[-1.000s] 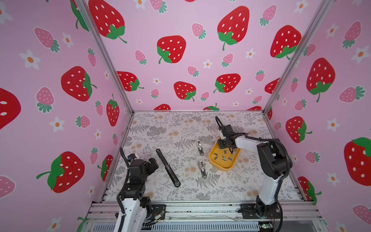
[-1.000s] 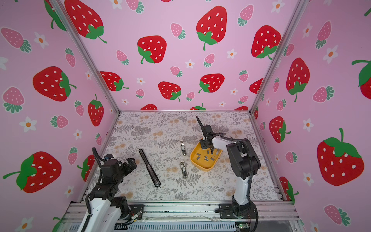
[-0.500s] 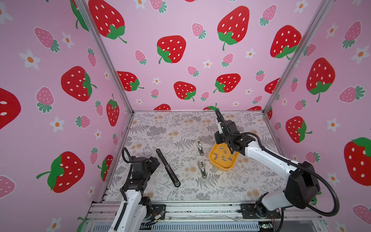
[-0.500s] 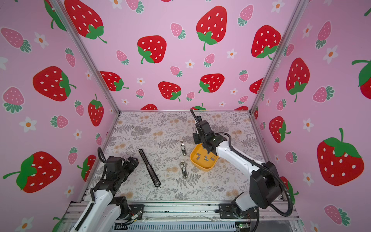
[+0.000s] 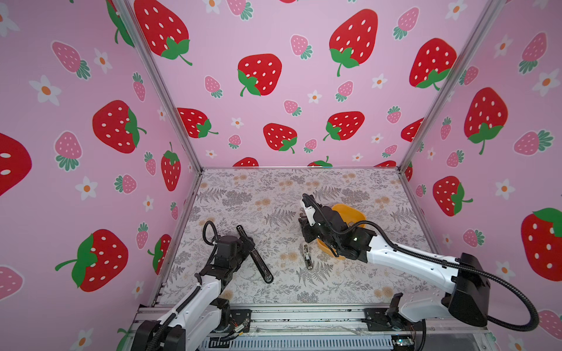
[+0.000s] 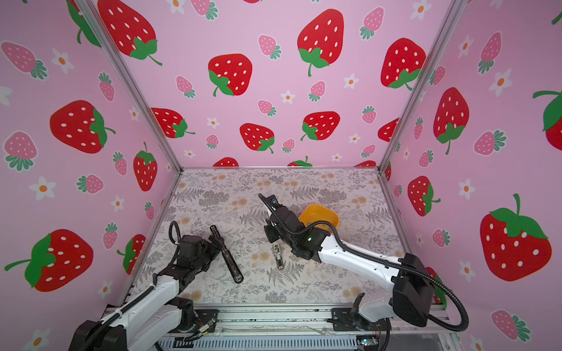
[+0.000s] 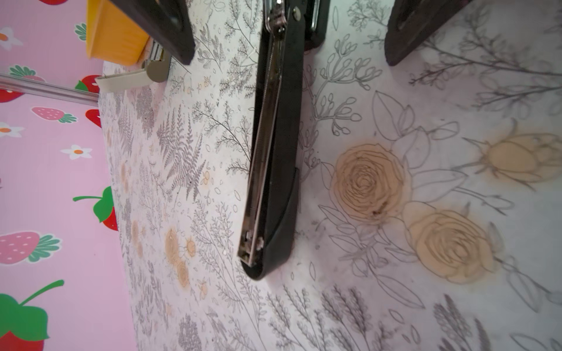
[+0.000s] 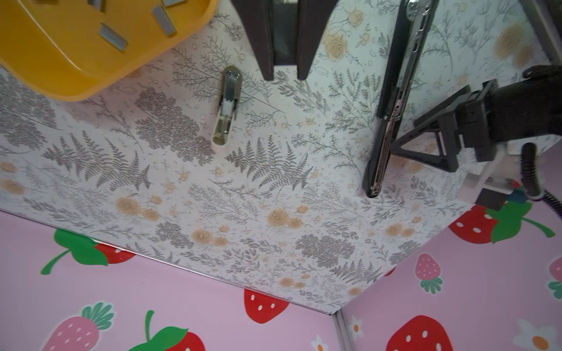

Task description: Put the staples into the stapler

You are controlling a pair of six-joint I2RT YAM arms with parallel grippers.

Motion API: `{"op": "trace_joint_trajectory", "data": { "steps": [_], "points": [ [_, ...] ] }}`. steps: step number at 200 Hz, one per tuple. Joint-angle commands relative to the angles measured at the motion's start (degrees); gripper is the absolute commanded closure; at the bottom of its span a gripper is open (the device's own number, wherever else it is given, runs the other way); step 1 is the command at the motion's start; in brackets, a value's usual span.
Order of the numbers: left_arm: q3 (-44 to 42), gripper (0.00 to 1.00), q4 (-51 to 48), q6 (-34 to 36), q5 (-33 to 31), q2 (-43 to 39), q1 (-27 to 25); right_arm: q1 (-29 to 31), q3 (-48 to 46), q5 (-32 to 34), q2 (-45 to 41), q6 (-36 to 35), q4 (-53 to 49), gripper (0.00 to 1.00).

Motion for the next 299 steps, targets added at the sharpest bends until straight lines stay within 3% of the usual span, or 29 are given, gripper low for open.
{"op": "trace_joint_trajectory", "data": {
  "steps": [1, 46, 93, 122, 148, 174, 210, 248, 299],
  "points": [
    [-0.7, 0.01, 0.5, -5.5, -3.6, 0.8, -4.0, 2.1, -0.8, 0.4, 0.9, 2.8, 4.8, 0.91],
    [-0.9, 0.01, 4.5, -11.5, -7.0, 1.7, -11.2, 4.3, -3.4, 2.6, -0.3, 5.0, 6.0, 0.92],
    [-1.7, 0.01, 5.8, -12.8, -6.4, 1.0, -12.0, 8.8, -4.8, 4.3, 0.7, 8.1, 7.5, 0.91],
    [-0.5, 0.01, -6.1, -6.8, -6.9, -6.9, -7.2, 13.4, -3.6, 5.5, 5.0, 9.8, 9.0, 0.91],
    [1.2, 0.01, -16.4, 2.8, -4.7, -15.9, -0.2, 16.2, -2.0, 5.2, 9.3, 11.2, 9.8, 0.91],
    [5.3, 0.01, -24.7, 9.6, -2.4, -19.3, 4.6, 18.7, -0.4, 4.1, 14.3, 12.3, 11.1, 0.92],
    [8.3, 0.01, -31.3, 13.2, -7.8, -19.6, 4.9, 20.1, 2.1, 3.4, 20.0, 12.5, 12.7, 0.92],
    [7.7, 0.01, -35.7, 13.9, -14.4, -26.8, 4.9, 20.1, 4.5, 2.1, 24.6, 12.0, 13.8, 0.92],
    [7.0, 0.01, -38.1, 14.0, -14.9, -33.5, 4.9, 20.1, 5.2, 4.2, 27.2, 12.1, 13.9, 0.92]
  ]
}}
